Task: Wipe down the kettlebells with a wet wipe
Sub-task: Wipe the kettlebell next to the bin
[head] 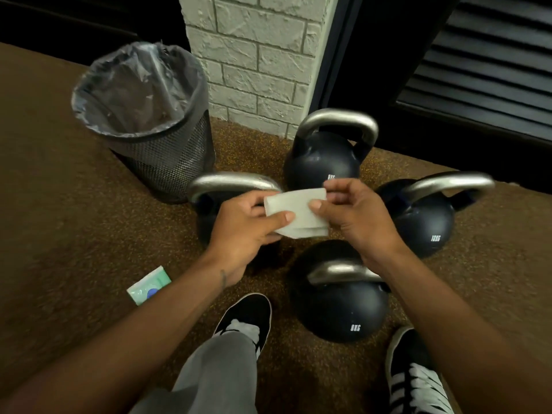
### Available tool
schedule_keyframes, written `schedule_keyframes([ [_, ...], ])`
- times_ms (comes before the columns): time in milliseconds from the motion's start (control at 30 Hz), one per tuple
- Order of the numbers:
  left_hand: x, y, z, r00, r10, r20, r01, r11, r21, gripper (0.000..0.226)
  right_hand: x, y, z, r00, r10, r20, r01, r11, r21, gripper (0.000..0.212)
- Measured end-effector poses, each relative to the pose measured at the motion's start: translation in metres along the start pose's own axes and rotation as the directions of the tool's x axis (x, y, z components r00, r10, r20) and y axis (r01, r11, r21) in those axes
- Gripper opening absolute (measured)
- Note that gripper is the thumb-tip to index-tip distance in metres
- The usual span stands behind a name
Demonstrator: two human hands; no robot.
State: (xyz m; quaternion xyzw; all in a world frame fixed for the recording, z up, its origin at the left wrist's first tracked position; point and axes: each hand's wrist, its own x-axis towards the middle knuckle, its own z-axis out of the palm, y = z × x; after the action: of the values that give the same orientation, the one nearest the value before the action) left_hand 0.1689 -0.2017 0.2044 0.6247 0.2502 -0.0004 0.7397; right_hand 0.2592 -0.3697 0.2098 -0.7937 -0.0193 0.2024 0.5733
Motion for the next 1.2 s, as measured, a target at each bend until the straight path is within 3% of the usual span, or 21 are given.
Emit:
schedule_keyframes([
  [67, 0.004, -0.005, 0.002, 0.979, 0.182, -0.092, -0.163, 0.969, 0.187, 0.030, -0.003, -0.002, 0.006, 0.980, -0.080, -0.184, 0.054, 0.988, -0.144, 0.043],
  [100, 0.006, -0.008, 0.004, 0.945, 0.307, -0.113, -0.260, 0.914, 0.311, 0.026, -0.008, -0.005, 0.010, 0.977, -0.075, -0.198, 0.055, 0.993, -0.106, 0.041],
  [167, 0.010, -0.011, 0.008, 0.851, 0.521, -0.062, -0.424, 0.753, 0.503, 0.021, -0.018, -0.010, 0.021, 0.999, 0.013, -0.035, -0.011, 0.997, 0.074, 0.033],
  [233, 0.010, -0.013, 0.013, 0.776, 0.630, 0.032, -0.511, 0.598, 0.618, 0.020, -0.023, -0.013, 0.033, 0.991, 0.056, 0.123, -0.080, 0.975, 0.207, 0.026],
  [333, 0.010, -0.021, 0.016, 0.777, 0.600, 0.192, -0.517, 0.434, 0.738, 0.038, -0.013, -0.013, 0.044, 0.997, 0.069, 0.021, -0.072, 0.951, 0.300, 0.021],
  [400, 0.010, -0.027, 0.010, 0.753, 0.570, 0.328, -0.545, 0.262, 0.796, 0.049, -0.002, -0.011, 0.044, 0.991, 0.125, -0.038, -0.107, 0.946, 0.307, 0.020],
  [467, 0.014, -0.027, -0.005, 0.686, 0.571, 0.451, -0.556, 0.011, 0.831, 0.050, 0.012, -0.007, 0.039, 0.984, 0.140, -0.105, -0.110, 0.962, 0.251, 0.020],
  [533, 0.020, -0.024, -0.024, 0.672, 0.574, 0.469, -0.480, -0.145, 0.865, 0.050, 0.021, -0.005, 0.031, 0.978, 0.071, -0.197, -0.054, 0.994, 0.090, 0.027],
  [667, 0.036, -0.024, -0.057, 0.750, 0.526, 0.401, -0.320, -0.242, 0.916, 0.061, 0.017, -0.002, 0.025, 0.945, -0.193, -0.263, 0.119, 0.954, -0.274, 0.032],
  [733, 0.037, -0.030, -0.061, 0.751, 0.525, 0.399, -0.296, -0.273, 0.915, 0.064, 0.013, 0.002, 0.030, 0.948, -0.263, -0.180, 0.169, 0.894, -0.416, 0.033],
  [800, 0.039, -0.034, -0.060, 0.736, 0.551, 0.395, -0.277, -0.287, 0.917, 0.066, 0.014, 0.008, 0.044, 0.971, -0.237, -0.036, 0.189, 0.850, -0.491, 0.037],
  [867, 0.041, -0.039, -0.059, 0.719, 0.578, 0.386, -0.265, -0.286, 0.921, 0.068, 0.010, 0.013, 0.063, 0.984, -0.176, 0.034, 0.174, 0.889, -0.424, 0.038],
  [1000, 0.044, -0.046, -0.058, 0.696, 0.613, 0.374, -0.264, -0.266, 0.927, 0.067, -0.011, 0.030, 0.099, 0.998, -0.054, -0.032, 0.053, 0.998, -0.034, 0.052],
  [1200, 0.051, -0.073, -0.051, 0.674, 0.656, 0.339, -0.141, -0.336, 0.931, 0.061, -0.016, 0.050, 0.136, 0.993, -0.091, -0.070, 0.090, 0.996, -0.020, 0.076],
])
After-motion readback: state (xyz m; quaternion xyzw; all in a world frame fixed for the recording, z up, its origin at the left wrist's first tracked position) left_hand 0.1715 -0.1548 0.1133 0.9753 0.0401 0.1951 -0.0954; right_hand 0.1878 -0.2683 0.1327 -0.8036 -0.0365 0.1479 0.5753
